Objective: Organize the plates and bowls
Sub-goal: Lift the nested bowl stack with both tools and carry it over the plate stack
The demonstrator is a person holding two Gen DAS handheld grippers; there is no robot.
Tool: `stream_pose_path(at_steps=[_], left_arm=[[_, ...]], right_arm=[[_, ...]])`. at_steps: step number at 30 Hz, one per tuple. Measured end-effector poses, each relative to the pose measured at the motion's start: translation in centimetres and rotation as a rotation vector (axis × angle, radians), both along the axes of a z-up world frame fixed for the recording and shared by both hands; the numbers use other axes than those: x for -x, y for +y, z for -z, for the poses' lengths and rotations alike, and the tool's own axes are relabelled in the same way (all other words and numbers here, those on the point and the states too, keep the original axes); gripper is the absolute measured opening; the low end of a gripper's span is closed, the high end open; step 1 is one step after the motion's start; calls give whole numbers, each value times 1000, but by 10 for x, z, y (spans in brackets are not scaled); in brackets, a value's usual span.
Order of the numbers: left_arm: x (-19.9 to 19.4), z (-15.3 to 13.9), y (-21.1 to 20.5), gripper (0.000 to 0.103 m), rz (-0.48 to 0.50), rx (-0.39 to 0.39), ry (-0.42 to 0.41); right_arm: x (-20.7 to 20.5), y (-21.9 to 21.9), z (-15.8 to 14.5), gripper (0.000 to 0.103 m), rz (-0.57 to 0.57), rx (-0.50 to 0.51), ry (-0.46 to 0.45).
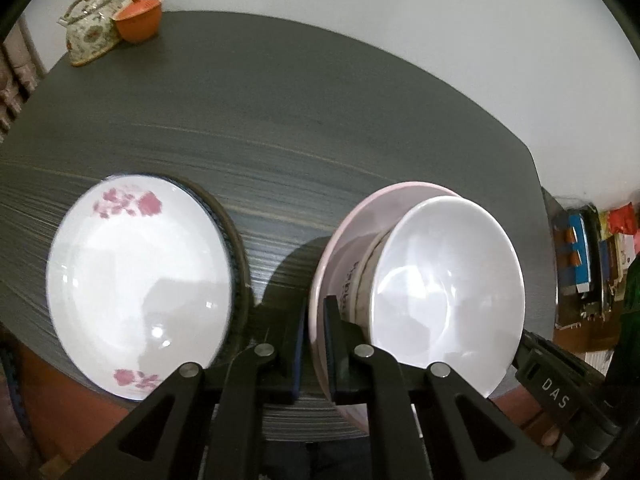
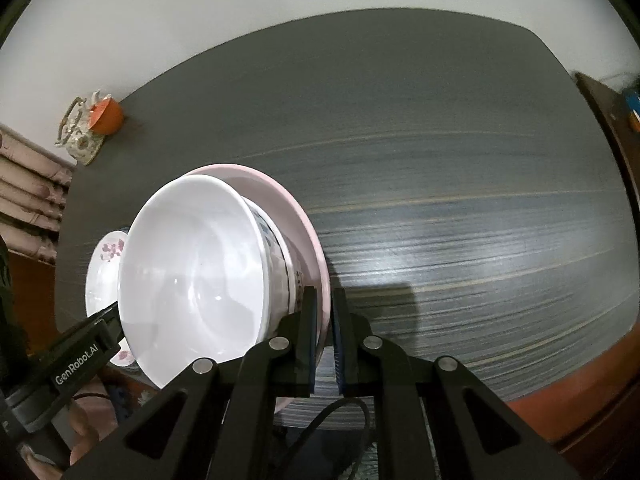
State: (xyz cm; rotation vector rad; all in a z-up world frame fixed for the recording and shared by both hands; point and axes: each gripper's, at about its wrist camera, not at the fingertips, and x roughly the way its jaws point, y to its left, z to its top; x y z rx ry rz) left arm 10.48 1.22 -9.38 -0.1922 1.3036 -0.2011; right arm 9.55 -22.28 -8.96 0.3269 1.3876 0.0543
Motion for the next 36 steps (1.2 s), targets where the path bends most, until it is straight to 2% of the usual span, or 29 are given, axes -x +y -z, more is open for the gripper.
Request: stream_pose_path(at_steps=[6,18,26,36], left_arm=[[-3,-19,36,7,-64,-13,-29],[1,-43,117,7,-209,-68,-64],[10,-35,147,7,-272,-72,-47],[19,-14,171,7,-305,-53,-10]], right_arm=[[-15,26,-18,10,-62,-9,-29],[-32,118,-38,10,-217,-63,-58],[-34,161,-40,10,-288,-72,-46],[-32,192,-23,10,-321,-64,0]])
